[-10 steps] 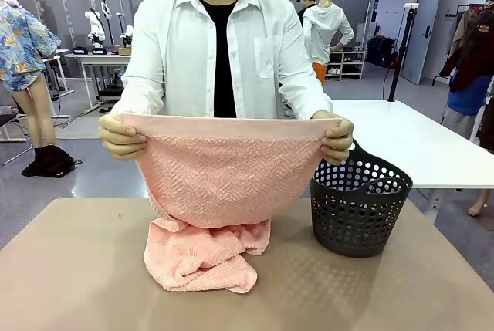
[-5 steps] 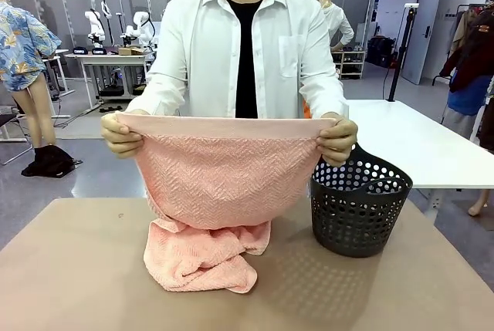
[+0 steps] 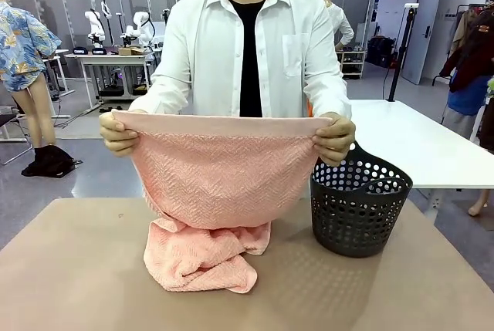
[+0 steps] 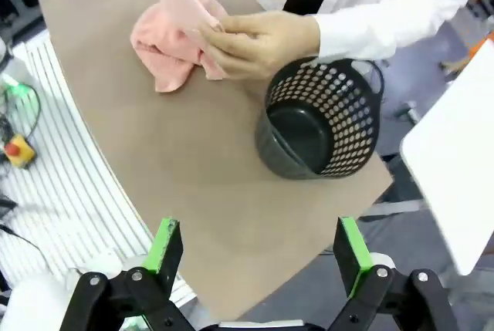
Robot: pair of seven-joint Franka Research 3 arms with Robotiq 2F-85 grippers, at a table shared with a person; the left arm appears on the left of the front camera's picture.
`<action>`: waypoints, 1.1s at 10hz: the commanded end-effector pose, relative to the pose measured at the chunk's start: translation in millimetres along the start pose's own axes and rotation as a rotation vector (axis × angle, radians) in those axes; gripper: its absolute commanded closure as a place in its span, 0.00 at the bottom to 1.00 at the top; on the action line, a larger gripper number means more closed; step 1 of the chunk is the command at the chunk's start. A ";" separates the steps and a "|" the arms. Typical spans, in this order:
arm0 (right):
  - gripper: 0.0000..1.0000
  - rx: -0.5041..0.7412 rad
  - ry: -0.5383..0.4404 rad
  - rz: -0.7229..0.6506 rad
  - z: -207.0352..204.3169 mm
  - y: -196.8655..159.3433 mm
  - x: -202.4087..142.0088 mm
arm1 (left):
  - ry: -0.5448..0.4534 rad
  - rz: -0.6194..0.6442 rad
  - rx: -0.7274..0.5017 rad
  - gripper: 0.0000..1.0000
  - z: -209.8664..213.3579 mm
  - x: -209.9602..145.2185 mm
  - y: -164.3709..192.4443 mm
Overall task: Fold the towel.
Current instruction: Grab the top end of the 100 cm Hotel Towel extended by the human.
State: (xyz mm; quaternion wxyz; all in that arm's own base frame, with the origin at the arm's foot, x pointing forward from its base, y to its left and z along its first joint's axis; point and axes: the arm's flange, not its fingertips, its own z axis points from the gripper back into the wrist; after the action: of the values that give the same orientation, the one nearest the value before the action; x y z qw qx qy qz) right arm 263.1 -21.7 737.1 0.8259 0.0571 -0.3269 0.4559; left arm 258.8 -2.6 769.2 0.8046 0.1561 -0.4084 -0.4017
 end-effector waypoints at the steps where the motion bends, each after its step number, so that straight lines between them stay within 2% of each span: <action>1: 0.00 -0.053 0.029 0.028 -5.8 13.4 17.0 | 0.029 -0.050 -0.006 0.00 -11.3 16.9 -13.1; 4: 0.00 -0.058 0.046 0.061 -19.8 27.8 39.8 | 0.032 -0.094 -0.038 0.00 -20.7 35.4 -38.0; 5: 0.00 -0.063 0.062 0.060 -24.0 28.2 39.6 | 0.022 -0.069 -0.047 0.00 -22.3 35.8 -40.3; 6: 0.00 -0.046 0.041 0.089 -12.2 27.7 38.0 | 0.024 -0.109 -0.034 0.00 -19.0 38.1 -37.7; 11: 0.00 -0.046 0.041 0.089 -12.2 27.7 38.0 | 0.024 -0.109 -0.034 0.00 -19.0 38.1 -37.7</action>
State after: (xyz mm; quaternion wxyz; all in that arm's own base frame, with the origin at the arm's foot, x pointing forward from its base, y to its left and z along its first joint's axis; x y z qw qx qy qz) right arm 262.8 24.8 745.1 0.8065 0.0179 -0.3216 0.4957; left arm 268.9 -55.6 754.8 0.7832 0.1653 -0.3847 -0.4597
